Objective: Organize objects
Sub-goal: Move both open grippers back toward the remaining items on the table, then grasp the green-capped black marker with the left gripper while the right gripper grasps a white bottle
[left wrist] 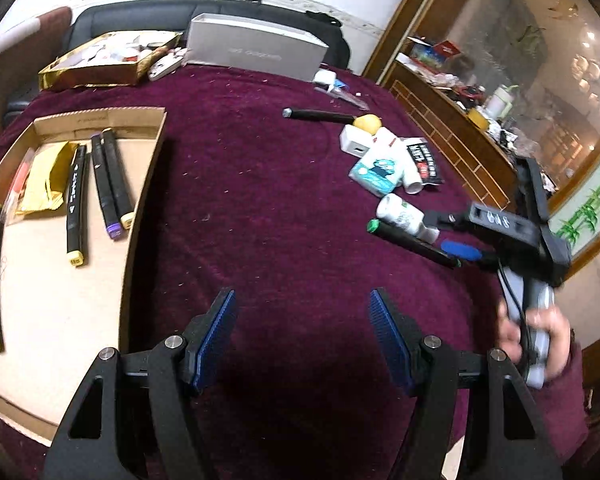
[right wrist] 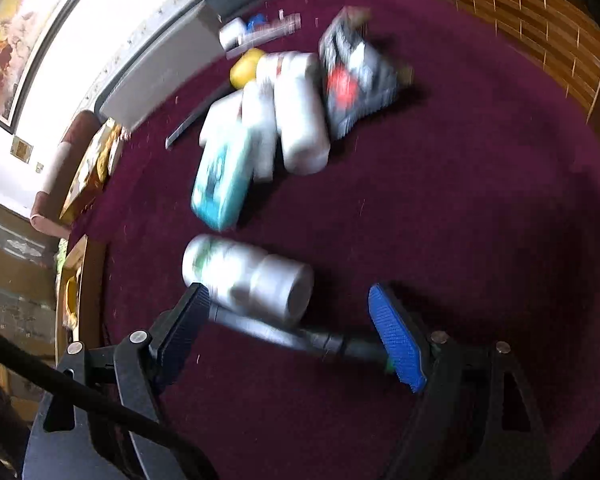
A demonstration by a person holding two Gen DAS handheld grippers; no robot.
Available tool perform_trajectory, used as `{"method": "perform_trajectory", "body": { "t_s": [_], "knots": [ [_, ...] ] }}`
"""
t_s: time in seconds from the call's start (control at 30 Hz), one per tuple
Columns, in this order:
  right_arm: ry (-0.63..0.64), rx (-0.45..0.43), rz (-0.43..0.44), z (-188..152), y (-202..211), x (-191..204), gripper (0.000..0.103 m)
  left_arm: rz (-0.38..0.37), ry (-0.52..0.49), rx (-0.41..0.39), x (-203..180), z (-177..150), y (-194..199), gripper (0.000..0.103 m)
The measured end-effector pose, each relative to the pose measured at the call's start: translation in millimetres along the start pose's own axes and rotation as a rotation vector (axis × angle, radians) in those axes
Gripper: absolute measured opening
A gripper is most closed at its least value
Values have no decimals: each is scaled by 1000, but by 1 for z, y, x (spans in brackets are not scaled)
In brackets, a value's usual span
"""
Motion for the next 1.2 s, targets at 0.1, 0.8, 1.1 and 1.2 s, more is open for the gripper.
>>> {"method": "perform_trajectory", "body": {
  "t_s": [0.1, 0.8, 1.1, 1.2],
  "knots": [
    [44, 8, 41, -24, 2, 20, 85, -4, 26, 13, 5, -1, -7, 62],
    [523, -158, -179, -4, 9, 74, 84, -12, 20, 71, -6, -11, -27, 62],
    [485, -79, -195, -1, -14, 60, 32, 37, -88, 130, -36, 2, -64, 62],
    [430, -72, -199, 2, -9, 42, 32, 100, -160, 151, -42, 5, -85, 62]
  ]
}}
Point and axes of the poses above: each gripper's, at about its wrist camera, not at the fingertips, and y roughly against the way its jaws point, x to its left, z to its top, the point moved 1 cm from there along -y, roughly the way its jaws point, and after that the axes turned 11 degrees about -z, right-handed, at the moved point
